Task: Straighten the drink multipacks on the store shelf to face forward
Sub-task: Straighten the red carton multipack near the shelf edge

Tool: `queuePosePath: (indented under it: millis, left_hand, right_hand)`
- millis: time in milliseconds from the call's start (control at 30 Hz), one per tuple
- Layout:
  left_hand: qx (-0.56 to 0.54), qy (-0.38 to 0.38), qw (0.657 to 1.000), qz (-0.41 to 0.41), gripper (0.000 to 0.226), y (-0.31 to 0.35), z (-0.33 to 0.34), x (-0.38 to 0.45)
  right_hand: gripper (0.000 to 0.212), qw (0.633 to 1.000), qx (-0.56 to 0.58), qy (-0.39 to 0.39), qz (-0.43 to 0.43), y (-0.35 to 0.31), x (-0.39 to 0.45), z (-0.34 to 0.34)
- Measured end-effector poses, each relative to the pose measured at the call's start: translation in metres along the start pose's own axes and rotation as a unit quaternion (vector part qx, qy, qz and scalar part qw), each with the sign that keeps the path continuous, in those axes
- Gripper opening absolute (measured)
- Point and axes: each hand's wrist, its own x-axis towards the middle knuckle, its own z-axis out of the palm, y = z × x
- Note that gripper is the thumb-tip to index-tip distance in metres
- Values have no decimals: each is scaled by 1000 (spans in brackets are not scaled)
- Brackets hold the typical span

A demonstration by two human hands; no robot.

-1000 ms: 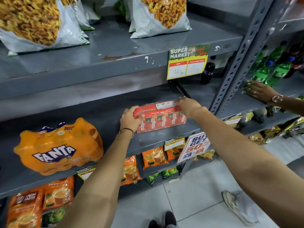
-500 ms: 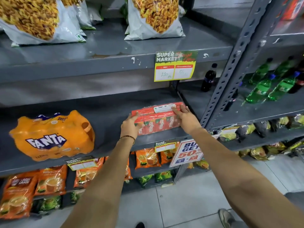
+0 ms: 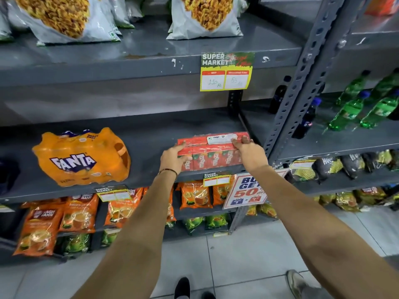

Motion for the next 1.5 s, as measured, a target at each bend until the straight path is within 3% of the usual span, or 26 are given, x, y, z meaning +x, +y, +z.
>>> queuePosePath:
  millis: [167,267,367,500,600,767,1033,1500]
  left_hand:
    - [-6,-2,1000,4,61,-4,3,-6]
    - [-41,4,999,-14,70,-5,9,-11]
    - [-119,9,990,-74,79,-7,16,-19]
    - [-172,-22,977,-125,60,-12,21,-20]
    - [-186,-25,972,-141,64,-17,24,-14]
    - [-199,-27,969,-145,52,-16,23,-12]
    - [-203,-30,968,-142,49,-16,23,-10]
    - [-197,-37,971,-130,48,-15,24,-8]
  right_hand:
    - [63,1000,18,-10,8,1,-10,3]
    - [73,982,175,11,67,0,-17,8]
    - [71,917,362,64,157,-9,-26,11]
    - [80,790,553,14,264,-16,-22,7]
    - [72,755,587,8,292,-16,-15,2]
    - [47,765,573,19,294,-13,-8,1]
    - [47,790,534,31,300,-14,-7,3]
    - [40,789,527,50,312,-16,-6,6]
